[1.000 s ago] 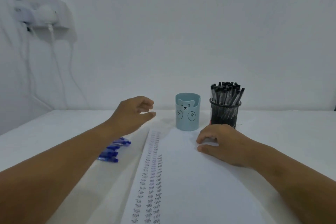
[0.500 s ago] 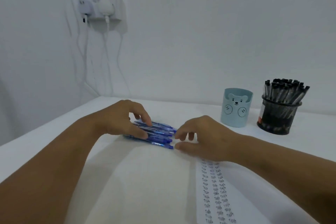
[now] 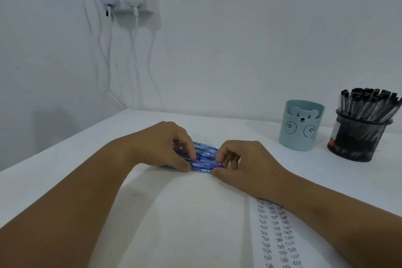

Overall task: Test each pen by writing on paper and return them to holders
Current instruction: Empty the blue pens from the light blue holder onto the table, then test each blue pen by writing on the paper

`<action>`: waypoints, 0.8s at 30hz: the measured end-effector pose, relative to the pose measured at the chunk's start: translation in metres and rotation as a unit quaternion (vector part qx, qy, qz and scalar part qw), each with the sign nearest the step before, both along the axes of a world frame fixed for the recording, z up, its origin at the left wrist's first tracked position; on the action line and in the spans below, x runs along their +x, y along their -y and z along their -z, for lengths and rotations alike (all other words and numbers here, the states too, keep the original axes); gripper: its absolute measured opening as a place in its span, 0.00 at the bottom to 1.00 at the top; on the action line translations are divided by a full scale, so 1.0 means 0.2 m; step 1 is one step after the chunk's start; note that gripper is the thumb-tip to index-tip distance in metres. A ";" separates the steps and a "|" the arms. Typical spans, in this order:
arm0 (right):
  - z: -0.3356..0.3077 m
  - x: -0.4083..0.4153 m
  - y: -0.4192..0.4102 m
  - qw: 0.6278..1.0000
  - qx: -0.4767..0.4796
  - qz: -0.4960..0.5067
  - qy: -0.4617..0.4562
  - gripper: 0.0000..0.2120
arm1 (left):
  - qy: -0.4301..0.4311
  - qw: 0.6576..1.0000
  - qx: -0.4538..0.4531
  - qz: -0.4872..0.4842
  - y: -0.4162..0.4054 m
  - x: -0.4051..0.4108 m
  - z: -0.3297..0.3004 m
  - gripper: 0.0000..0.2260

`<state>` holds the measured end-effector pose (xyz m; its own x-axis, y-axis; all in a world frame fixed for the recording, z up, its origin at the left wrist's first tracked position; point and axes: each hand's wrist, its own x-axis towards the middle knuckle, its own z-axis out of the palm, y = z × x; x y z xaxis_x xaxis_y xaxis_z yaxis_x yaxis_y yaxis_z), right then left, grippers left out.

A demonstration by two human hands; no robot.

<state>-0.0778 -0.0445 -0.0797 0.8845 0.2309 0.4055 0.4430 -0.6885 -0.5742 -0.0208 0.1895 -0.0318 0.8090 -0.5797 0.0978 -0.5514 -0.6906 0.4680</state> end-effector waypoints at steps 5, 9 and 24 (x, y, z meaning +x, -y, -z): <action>-0.01 -0.02 0.01 0.997 0.071 -0.012 0.001 0.06 | -0.002 0.999 -0.038 -0.001 0.02 -0.02 0.00 0.06; -0.03 -0.04 0.01 0.991 0.130 0.000 0.028 0.04 | 0.003 0.996 -0.083 -0.014 0.02 -0.03 -0.02 0.05; -0.55 -0.05 0.32 0.796 0.603 0.047 0.020 0.05 | 0.002 1.000 -0.006 0.008 0.03 -0.03 0.02 0.14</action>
